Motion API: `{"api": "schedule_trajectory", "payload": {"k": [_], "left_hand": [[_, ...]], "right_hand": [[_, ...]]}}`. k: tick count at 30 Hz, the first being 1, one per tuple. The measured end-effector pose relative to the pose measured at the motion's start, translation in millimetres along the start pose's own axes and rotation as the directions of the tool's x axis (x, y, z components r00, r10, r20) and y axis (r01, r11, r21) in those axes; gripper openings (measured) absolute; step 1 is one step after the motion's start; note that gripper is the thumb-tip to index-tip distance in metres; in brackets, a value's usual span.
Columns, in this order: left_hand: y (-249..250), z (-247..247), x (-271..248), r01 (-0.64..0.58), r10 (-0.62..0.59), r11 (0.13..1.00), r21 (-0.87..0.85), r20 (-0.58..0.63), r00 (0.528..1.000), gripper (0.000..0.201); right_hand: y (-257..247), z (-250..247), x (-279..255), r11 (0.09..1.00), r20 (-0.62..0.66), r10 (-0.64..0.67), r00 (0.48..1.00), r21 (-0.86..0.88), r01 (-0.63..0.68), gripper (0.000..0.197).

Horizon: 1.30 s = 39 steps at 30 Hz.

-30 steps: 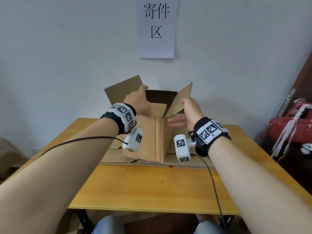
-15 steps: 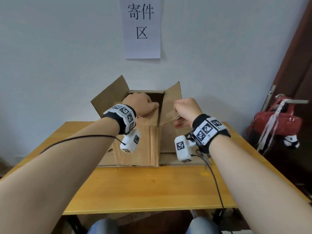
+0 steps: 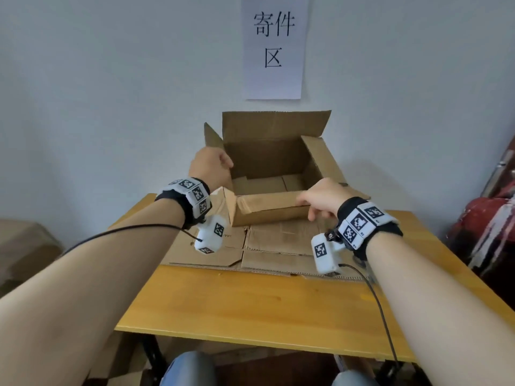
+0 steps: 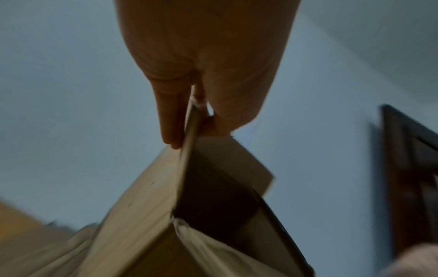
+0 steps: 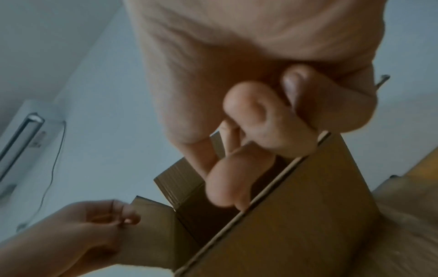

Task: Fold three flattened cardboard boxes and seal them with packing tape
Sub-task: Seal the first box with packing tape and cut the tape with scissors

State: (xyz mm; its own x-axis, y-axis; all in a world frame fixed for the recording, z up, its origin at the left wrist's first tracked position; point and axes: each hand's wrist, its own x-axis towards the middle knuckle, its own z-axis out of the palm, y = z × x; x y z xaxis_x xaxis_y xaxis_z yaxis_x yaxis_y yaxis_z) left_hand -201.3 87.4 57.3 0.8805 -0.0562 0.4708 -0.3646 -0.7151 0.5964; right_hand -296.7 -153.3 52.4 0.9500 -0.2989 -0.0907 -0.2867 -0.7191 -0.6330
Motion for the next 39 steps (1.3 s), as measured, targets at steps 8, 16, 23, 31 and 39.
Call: {"api": "schedule_trajectory", "payload": {"k": [8,16,23,31,39], "left_hand": [[-31,17,15,0.157,-0.18,0.976,-0.154,-0.15,0.972,0.042],[-39,21,27,0.354,-0.4,0.9,-0.255,-0.162,0.902,0.049],[-55,20,26,0.349,-0.428,0.863,-0.365,-0.162,0.889,0.012],[-50,33,27,0.52,-0.558,0.565,-0.641,0.167,0.813,0.029],[-29,36,28,0.581,-0.577,0.393,-0.713,0.3,0.759,0.033]], "right_hand": [[34,-8,38,0.921,-0.161,0.049,0.986,-0.374,-0.107,0.024],[30,-1,70,0.928,-0.086,-0.004,0.996,-0.372,-0.029,0.055],[30,-9,97,0.945,-0.084,0.064,0.994,-0.316,-0.088,0.059],[46,-35,109,0.985,-0.225,0.064,0.972,0.168,-0.026,0.065],[74,-55,123,0.536,-0.122,0.218,0.968,0.844,-0.015,0.068]]}}
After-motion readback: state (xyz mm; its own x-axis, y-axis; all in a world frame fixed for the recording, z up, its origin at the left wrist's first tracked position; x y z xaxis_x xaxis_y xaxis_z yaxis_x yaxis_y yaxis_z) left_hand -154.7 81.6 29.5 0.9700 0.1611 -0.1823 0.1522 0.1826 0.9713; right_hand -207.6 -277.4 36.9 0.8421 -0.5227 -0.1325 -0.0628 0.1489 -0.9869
